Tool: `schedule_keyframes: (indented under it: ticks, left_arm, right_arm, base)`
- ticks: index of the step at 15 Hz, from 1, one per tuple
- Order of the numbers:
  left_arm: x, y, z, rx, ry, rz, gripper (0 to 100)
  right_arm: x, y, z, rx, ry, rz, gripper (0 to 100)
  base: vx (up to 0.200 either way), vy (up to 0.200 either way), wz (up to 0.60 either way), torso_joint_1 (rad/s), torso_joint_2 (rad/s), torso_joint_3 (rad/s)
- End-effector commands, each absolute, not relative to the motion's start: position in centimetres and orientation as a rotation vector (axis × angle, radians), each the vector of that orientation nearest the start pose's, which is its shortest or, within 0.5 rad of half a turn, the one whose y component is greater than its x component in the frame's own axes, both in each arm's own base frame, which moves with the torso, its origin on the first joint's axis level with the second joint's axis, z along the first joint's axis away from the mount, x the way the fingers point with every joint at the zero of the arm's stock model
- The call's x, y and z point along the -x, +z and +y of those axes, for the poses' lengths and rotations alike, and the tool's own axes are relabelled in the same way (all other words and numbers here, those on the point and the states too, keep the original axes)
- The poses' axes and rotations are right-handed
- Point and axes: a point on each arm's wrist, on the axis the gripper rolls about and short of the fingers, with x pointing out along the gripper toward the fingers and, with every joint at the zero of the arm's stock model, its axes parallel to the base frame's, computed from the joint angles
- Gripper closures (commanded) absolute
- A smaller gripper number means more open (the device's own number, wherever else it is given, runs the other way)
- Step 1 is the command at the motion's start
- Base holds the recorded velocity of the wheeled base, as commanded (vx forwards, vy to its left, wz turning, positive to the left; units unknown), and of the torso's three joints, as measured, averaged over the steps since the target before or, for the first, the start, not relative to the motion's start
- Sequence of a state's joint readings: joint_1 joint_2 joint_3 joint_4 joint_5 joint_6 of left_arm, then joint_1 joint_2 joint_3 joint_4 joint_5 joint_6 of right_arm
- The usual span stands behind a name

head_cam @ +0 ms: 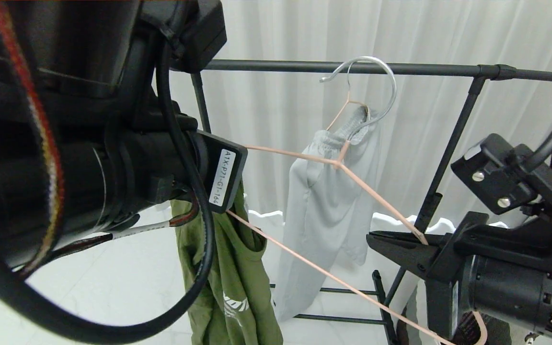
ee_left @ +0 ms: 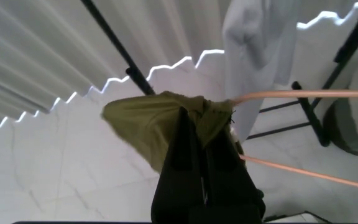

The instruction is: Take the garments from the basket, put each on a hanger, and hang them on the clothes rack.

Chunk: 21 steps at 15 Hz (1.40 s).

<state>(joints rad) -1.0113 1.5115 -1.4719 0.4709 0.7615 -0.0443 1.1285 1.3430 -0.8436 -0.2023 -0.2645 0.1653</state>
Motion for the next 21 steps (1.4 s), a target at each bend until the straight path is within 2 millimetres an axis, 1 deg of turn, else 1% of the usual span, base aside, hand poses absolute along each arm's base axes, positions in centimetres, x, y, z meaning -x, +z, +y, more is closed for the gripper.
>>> schedule_keyframes:
  ticks: [1,4,7,8,10,13,14,16,18,21]
  left_arm:
    - [-13.6,32.3,-20.4,-0.339,-0.283,0.311,100]
    - [-13.4,32.2,-20.3,-0.353,-0.297,0.312,100]
    - [-14.7,32.3,-18.9,-0.383,-0.228,0.319,100]
    - [-15.4,32.4,-18.3,-0.401,-0.193,0.319,100]
    - [-15.7,32.3,-18.3,-0.402,-0.183,0.323,100]
    - [-15.7,32.1,-18.4,-0.408,-0.184,0.328,100]
    - [-15.7,32.0,-18.5,-0.410,-0.189,0.328,100]
    - [-14.7,32.1,-19.3,-0.415,-0.247,0.318,100]
    - [-13.7,32.1,-19.9,-0.419,-0.304,0.310,100]
    - [-13.2,32.1,-20.3,-0.423,-0.345,0.308,100]
  right_arm:
    - [-10.0,24.0,20.1,0.059,0.839,0.321,100]
    - [-9.9,24.0,19.9,0.062,0.840,0.325,100]
    - [-9.4,24.4,18.6,0.053,0.838,0.317,100]
    - [-8.8,24.4,17.6,0.059,0.845,0.322,100]
    - [-8.1,24.4,16.8,0.056,0.873,0.320,100]
    - [-7.5,24.6,16.2,0.058,0.889,0.321,100]
    - [-7.4,24.6,16.2,0.063,0.899,0.324,100]
    - [-7.2,24.3,16.7,0.072,0.931,0.338,100]
    - [-7.3,24.0,17.5,0.078,0.974,0.362,100]
    - [-7.9,23.8,18.8,0.075,1.001,0.370,100]
  base:
    - [0.000,0.000,0.00,0.000,0.00,0.000]
    - [0.000,0.000,0.00,0.000,0.00,0.000]
    - [0.000,0.000,0.00,0.000,0.00,0.000]
    - [0.000,0.000,0.00,0.000,0.00,0.000]
    - [0.000,0.000,0.00,0.000,0.00,0.000]
    - [0.000,0.000,0.00,0.000,0.00,0.000]
    - [0.000,0.000,0.00,0.000,0.00,0.000]
    - [0.000,0.000,0.00,0.000,0.00,0.000]
    - [0.000,0.000,0.00,0.000,0.00,0.000]
    - [0.000,0.000,0.00,0.000,0.00,0.000]
